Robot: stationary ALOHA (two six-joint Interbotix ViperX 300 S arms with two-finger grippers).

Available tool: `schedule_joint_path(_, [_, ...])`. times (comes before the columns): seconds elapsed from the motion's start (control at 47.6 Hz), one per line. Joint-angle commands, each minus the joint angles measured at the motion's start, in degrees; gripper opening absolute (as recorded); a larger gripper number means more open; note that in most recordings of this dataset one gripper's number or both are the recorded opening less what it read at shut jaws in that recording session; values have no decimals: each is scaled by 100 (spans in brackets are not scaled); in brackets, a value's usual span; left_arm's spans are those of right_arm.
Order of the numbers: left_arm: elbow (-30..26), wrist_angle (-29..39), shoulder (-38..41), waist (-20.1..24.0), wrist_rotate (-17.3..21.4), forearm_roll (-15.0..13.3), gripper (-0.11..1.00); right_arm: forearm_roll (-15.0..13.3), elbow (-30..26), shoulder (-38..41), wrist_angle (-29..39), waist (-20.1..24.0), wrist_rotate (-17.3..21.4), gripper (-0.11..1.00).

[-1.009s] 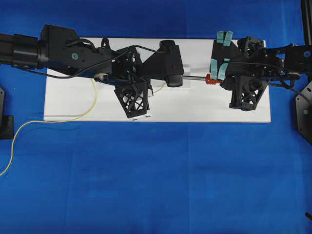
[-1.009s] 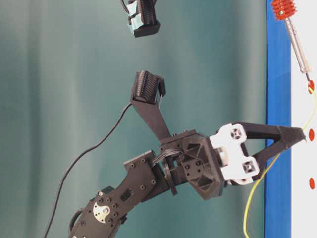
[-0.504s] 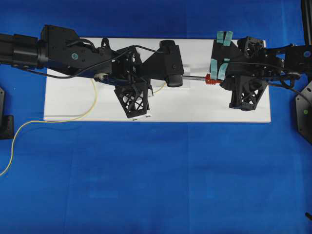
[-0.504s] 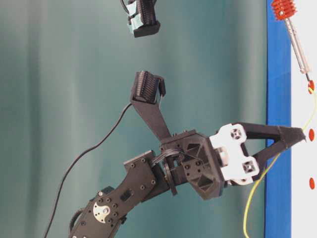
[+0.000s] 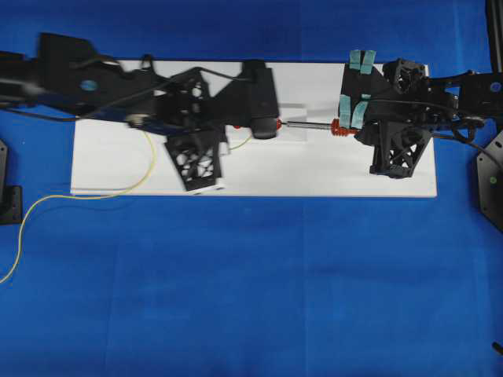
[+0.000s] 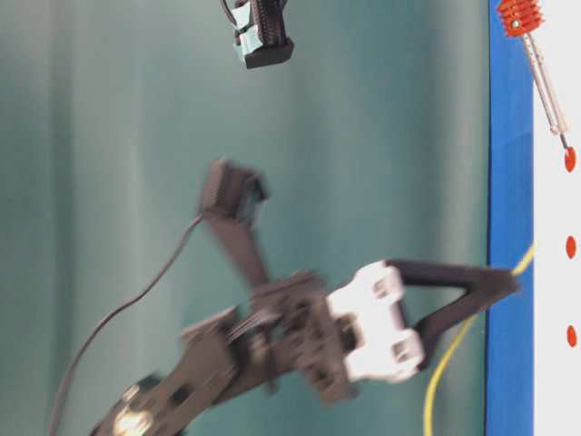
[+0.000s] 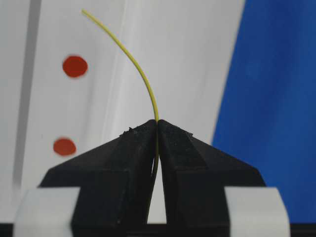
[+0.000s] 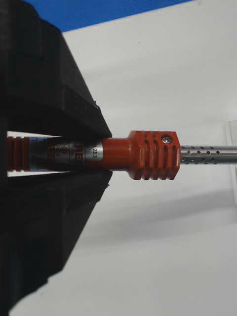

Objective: Touch the tip of the soldering iron to the tip of the solder at the mark.
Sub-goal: 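Carry solder wire and soldering iron back down to the table front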

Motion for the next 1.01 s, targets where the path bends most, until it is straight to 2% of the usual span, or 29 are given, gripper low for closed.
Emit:
schedule_joint_path(0.0, [132,-9,-519,-105,0,0,2,-18,-141,-35,-44,0,0,6])
schedule_joint_path(0.168, [624,-70,-1116,-211,-149,0,2,-18,-141,-35,-88,0,0,6])
schedule_joint_path(0.294, [1046,-360,-1582,-264,-255,0,2,-9,-141,-35,-105,0,0,6])
schedule_joint_path(0.42, [1450,-773,-1846,-281,-334,0,2,0,-141,-35,-132,-9,0,6])
schedule_joint_path(0.609, [1758,-1063,-2092,-360,-422,0,2,-18,-88,-141,-193,0,0,6])
schedule_joint_path(0.799, [1969,-1160,-2276,-457,-431,0,2,-18,211,-817,-334,-9,9,6])
schedule_joint_path(0.988, [2188,-1397,-2452,-519,-439,0,2,53,738,-1907,-712,-9,97,6])
